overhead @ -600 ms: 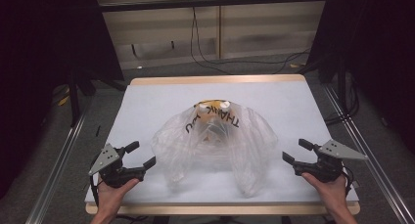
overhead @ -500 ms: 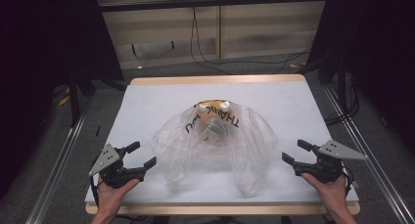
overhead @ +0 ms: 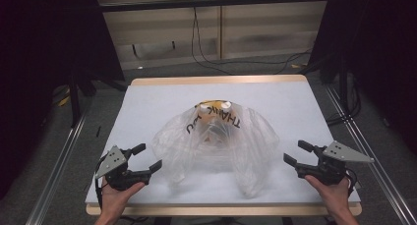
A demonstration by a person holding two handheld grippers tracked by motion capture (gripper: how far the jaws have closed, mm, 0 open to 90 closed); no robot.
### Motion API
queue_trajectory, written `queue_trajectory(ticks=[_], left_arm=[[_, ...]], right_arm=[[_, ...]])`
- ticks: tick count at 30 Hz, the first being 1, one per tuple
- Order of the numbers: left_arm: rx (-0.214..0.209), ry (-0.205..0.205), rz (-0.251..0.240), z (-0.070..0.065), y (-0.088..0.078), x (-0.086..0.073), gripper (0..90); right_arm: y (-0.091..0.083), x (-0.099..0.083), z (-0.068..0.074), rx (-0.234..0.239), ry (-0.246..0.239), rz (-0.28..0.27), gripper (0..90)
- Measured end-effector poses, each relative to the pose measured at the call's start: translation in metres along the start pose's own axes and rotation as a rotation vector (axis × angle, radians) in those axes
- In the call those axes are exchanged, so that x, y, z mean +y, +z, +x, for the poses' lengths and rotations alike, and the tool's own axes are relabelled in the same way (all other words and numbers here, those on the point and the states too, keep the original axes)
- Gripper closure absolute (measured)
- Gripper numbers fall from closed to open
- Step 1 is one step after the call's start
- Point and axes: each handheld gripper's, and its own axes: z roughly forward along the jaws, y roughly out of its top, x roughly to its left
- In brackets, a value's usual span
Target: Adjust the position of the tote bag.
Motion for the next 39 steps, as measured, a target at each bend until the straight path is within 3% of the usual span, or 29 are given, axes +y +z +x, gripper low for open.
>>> queue_trajectory(ticks=[1,3,4,11,17,18,23,27,30,33,34,39], left_arm=[[-0.011,0.018,0.007,-0.001,0.0,0.0,16.6],[-0.03,0.01,0.006,-0.005,0.001,0.0,17.2],[-0.053,0.057,0.02,-0.008,0.001,0.001,17.2],[-0.103,0.077,0.01,-0.023,-0.001,0.004,17.1],[-0.171,0.096,0.039,-0.037,0.005,0.003,21.8],[-0.184,0.113,0.051,-0.038,0.005,0.003,23.3],[-0.216,0.118,0.055,-0.045,0.01,0.002,23.8],[-0.27,0.12,0.091,-0.046,0.015,-0.002,31.8],[-0.287,0.123,0.112,-0.047,0.018,-0.004,38.3],[-0.298,0.115,0.136,-0.048,0.019,-0.004,42.1],[-0.287,0.132,0.139,-0.048,0.019,-0.004,44.0],[-0.3,0.139,0.172,-0.047,0.021,-0.006,53.2]], right_arm=[[0.0,0.0,0.0,0.0,0.0,0.0,25.5],[0.0,0.001,0.002,0.012,-0.009,0.0,26.3],[0.0,0.002,0.006,0.024,-0.018,0.001,26.4],[-0.001,0.006,0.022,0.084,-0.042,0.0,27.5],[0.003,0.007,0.037,0.166,-0.083,0.014,38.8],[0.004,0.007,0.042,0.198,-0.103,0.023,41.9],[0.005,0.008,0.051,0.236,-0.117,0.024,44.7],[0.014,0.006,0.062,0.284,-0.148,0.061,47.2],[0.021,0.004,0.067,0.315,-0.165,0.093,49.9],[0.025,0.002,0.071,0.34,-0.173,0.119,51.1],[0.03,-0.001,0.073,0.352,-0.181,0.15,49.1],[0.039,-0.008,0.078,0.389,-0.203,0.218,51.2]])
